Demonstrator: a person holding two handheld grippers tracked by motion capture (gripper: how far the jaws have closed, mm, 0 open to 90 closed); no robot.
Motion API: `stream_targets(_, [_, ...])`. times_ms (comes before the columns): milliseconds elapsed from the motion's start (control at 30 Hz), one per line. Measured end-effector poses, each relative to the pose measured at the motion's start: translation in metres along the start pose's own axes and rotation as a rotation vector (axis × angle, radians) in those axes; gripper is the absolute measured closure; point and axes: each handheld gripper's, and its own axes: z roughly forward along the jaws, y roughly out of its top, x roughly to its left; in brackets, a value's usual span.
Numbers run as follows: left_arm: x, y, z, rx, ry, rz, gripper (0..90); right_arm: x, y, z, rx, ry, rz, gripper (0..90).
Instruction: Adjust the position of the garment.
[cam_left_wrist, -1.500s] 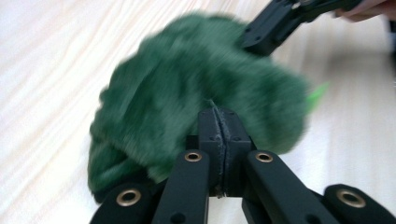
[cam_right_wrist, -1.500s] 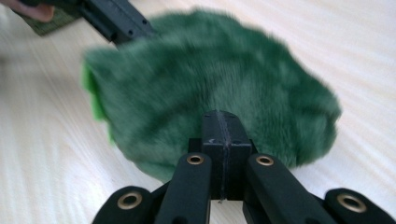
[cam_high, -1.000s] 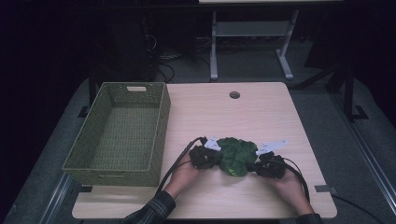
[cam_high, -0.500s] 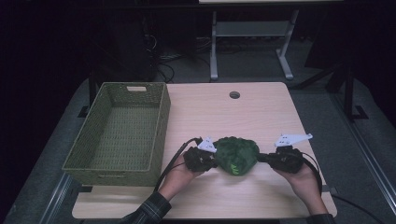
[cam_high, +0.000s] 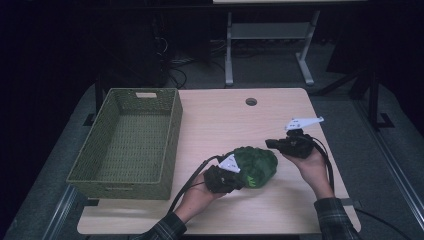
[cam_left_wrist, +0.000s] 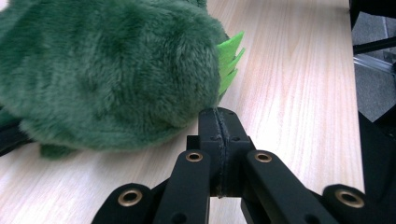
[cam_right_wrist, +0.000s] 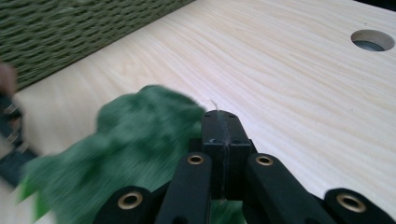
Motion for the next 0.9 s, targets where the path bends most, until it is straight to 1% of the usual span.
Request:
stream_targets(67, [0.001, 0.001, 0.004, -0.001, -0.003, -0.001, 89.6, -0.007, 0.005, 0.013, 0.024, 0.001, 0.020, 90.0])
stream_targets(133, [0.001, 0.001, 0.009, 0.000, -0.007, -0.013, 89.6, -0.013, 0.007, 0.025, 0.041, -0.001, 0.021, 90.0])
stream_targets(200, [0.002, 0.001, 0.013, 0.004, -0.012, -0.007, 89.6, -0.018, 0.007, 0.037, 0.060, 0.008, 0.038, 90.0])
stream_targets(233, [0.002, 0.001, 0.015, 0.008, -0.014, -0.006, 89.6, -0.020, 0.006, 0.041, 0.065, 0.008, 0.035, 90.0])
stream_targets(333, [0.003, 0.001, 0.020, 0.012, -0.013, -0.008, 89.6, -0.025, 0.000, 0.052, 0.099, 0.019, 0.064, 90.0])
stream_targets(367, [0.004, 0.001, 0.022, 0.015, -0.013, 0.002, 89.5, -0.026, -0.002, 0.056, 0.111, 0.023, 0.059, 90.0])
stream_targets(400, [0.003, 0.001, 0.024, 0.017, -0.011, -0.006, 89.6, -0.027, -0.004, 0.059, 0.124, 0.029, 0.069, 90.0])
stream_targets(467, [0.003, 0.002, 0.027, 0.012, -0.010, -0.008, 89.5, -0.026, -0.007, 0.065, 0.157, 0.035, 0.068, 90.0])
stream_targets(500, [0.003, 0.002, 0.028, 0.014, -0.004, -0.001, 89.5, -0.025, -0.009, 0.067, 0.167, 0.041, 0.063, 90.0])
stream_targets(567, [0.003, 0.002, 0.030, 0.018, 0.009, 0.004, 89.5, -0.022, -0.011, 0.069, 0.177, 0.054, 0.063, 90.0])
stream_targets(667, [0.006, 0.002, 0.030, 0.024, 0.015, 0.009, 89.6, -0.020, -0.016, 0.067, 0.176, 0.062, 0.057, 90.0])
stream_targets(733, [0.008, 0.001, 0.029, 0.026, 0.022, 0.012, 89.6, -0.019, -0.018, 0.064, 0.179, 0.063, 0.068, 90.0])
stream_targets(767, [0.008, 0.001, 0.029, 0.026, 0.025, 0.008, 89.6, -0.018, -0.020, 0.062, 0.187, 0.064, 0.067, 90.0])
stream_targets(800, [0.009, 0.000, 0.028, 0.028, 0.030, 0.012, 89.6, -0.017, -0.021, 0.060, 0.191, 0.066, 0.069, 90.0])
stream_targets(867, [0.010, -0.001, 0.027, 0.041, 0.041, 0.023, 89.6, -0.014, -0.024, 0.055, 0.186, 0.062, 0.059, 90.0])
stream_targets(900, [0.011, -0.002, 0.026, 0.036, 0.045, 0.019, 89.6, -0.012, -0.026, 0.053, 0.185, 0.064, 0.056, 90.0])
